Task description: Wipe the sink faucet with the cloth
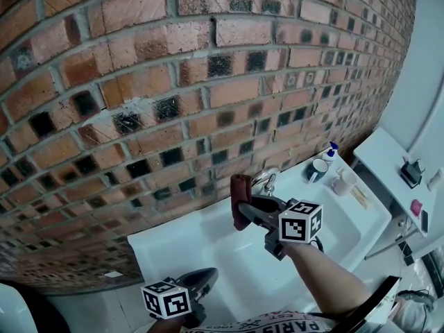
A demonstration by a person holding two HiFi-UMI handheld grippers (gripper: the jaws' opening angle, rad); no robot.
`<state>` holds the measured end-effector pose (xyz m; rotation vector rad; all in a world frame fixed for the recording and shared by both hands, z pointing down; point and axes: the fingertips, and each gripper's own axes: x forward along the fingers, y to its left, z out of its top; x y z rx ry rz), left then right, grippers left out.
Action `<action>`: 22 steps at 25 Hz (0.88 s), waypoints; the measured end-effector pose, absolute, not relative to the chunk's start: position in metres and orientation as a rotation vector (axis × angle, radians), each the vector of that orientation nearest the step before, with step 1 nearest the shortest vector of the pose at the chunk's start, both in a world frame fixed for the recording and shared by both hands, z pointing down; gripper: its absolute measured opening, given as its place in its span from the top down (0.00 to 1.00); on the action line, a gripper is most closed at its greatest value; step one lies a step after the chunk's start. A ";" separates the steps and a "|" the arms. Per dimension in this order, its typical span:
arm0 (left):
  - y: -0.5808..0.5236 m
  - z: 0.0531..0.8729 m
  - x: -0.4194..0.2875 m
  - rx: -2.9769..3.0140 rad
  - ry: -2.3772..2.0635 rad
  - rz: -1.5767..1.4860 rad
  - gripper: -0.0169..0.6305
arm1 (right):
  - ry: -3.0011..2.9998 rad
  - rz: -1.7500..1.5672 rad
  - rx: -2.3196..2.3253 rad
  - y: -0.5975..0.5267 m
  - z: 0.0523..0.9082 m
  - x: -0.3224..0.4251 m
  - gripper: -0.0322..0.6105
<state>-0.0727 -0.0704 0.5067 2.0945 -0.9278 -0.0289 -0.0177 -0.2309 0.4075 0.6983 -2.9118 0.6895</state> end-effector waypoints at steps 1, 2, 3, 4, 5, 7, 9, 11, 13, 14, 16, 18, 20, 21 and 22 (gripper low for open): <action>-0.070 0.507 -0.073 2.094 -0.929 -0.028 0.97 | -2.915 0.683 0.702 -0.232 0.404 -0.016 0.81; -0.070 0.507 -0.073 2.094 -0.929 -0.028 0.97 | -2.922 0.678 0.706 -0.233 0.400 -0.014 0.81; -0.071 0.506 -0.073 2.094 -0.929 -0.028 0.97 | -2.933 0.676 0.711 -0.234 0.395 -0.011 0.81; -0.071 0.506 -0.073 2.095 -0.930 -0.027 0.97 | -2.943 0.674 0.718 -0.236 0.390 -0.007 0.81; -0.071 0.506 -0.073 2.096 -0.930 -0.026 0.97 | -2.953 0.672 0.725 -0.237 0.384 -0.003 0.81; -0.071 0.505 -0.073 2.099 -0.930 -0.026 0.97 | -2.970 0.658 0.748 -0.241 0.374 0.007 0.81; -0.071 0.504 -0.071 2.100 -0.929 -0.025 0.97 | -2.986 0.648 0.784 -0.246 0.365 0.019 0.80; -0.071 0.505 -0.070 2.101 -0.928 -0.022 0.97 | -2.997 0.640 0.825 -0.252 0.359 0.032 0.80; -0.071 0.506 -0.069 2.099 -0.929 -0.017 0.97 | -3.000 0.632 0.864 -0.259 0.357 0.044 0.80; -0.070 0.507 -0.069 2.097 -0.929 -0.015 0.97 | -3.000 0.628 0.881 -0.262 0.356 0.048 0.80; -0.071 0.508 -0.070 2.091 -0.931 -0.011 0.97 | -2.996 0.618 0.917 -0.268 0.356 0.057 0.80; -0.071 0.510 -0.071 2.086 -0.933 -0.008 0.97 | -2.989 0.612 0.964 -0.274 0.358 0.067 0.80; -0.071 0.513 -0.071 2.083 -0.934 -0.003 0.97 | -2.979 0.623 1.019 -0.282 0.363 0.079 0.80; -0.072 0.514 -0.071 2.081 -0.935 0.000 0.97 | -2.971 0.633 1.045 -0.286 0.367 0.085 0.80; -0.073 0.515 -0.072 2.079 -0.936 0.002 0.97 | -2.961 0.645 1.072 -0.291 0.371 0.090 0.80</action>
